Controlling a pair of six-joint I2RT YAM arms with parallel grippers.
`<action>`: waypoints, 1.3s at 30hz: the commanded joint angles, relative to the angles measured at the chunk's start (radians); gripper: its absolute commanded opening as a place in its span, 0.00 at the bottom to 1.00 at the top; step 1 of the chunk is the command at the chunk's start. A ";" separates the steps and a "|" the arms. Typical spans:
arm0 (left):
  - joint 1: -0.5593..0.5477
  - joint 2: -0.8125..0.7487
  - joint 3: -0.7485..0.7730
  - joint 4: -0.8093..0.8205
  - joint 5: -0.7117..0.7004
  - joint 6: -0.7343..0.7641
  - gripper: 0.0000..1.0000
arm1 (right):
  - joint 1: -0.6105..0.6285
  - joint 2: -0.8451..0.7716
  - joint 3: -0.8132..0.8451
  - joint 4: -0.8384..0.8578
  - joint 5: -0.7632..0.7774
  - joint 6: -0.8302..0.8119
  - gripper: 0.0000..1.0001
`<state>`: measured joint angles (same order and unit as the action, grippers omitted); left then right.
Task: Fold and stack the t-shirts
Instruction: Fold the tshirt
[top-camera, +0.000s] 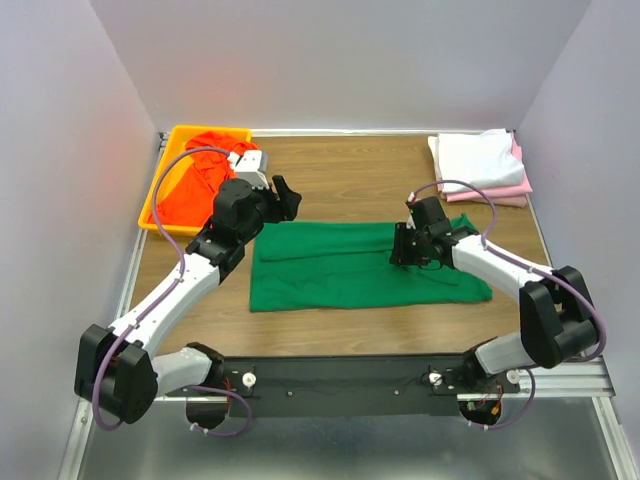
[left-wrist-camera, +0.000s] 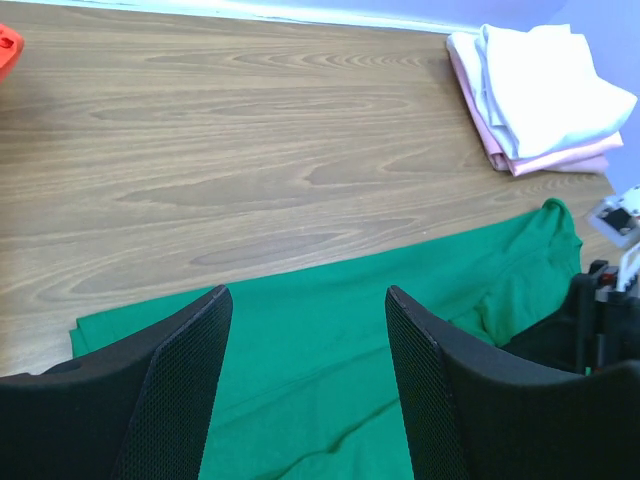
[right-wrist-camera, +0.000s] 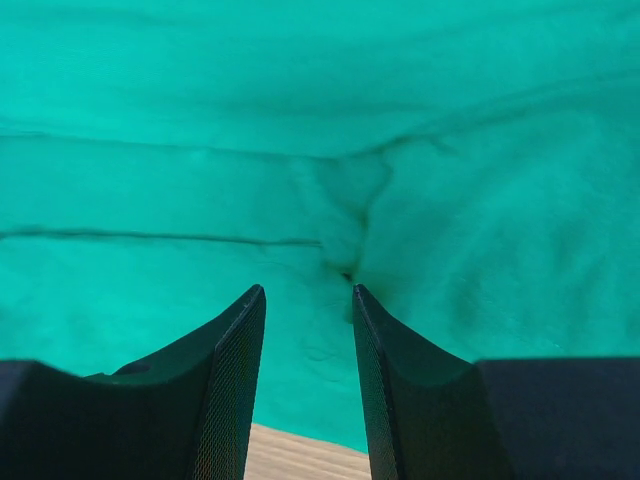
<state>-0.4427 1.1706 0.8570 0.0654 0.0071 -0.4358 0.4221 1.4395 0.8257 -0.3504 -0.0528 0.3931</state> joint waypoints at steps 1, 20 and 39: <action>-0.004 -0.025 -0.027 -0.052 0.002 0.016 0.71 | 0.006 0.016 -0.022 -0.019 0.090 0.018 0.47; -0.004 -0.015 -0.024 -0.062 -0.038 0.028 0.71 | 0.004 0.068 -0.042 -0.025 0.186 0.021 0.35; -0.004 -0.008 -0.021 -0.064 -0.047 0.034 0.71 | 0.006 0.044 -0.034 -0.025 0.151 -0.011 0.00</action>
<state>-0.4427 1.1595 0.8391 0.0090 -0.0113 -0.4206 0.4221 1.4979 0.7868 -0.3599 0.1112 0.3950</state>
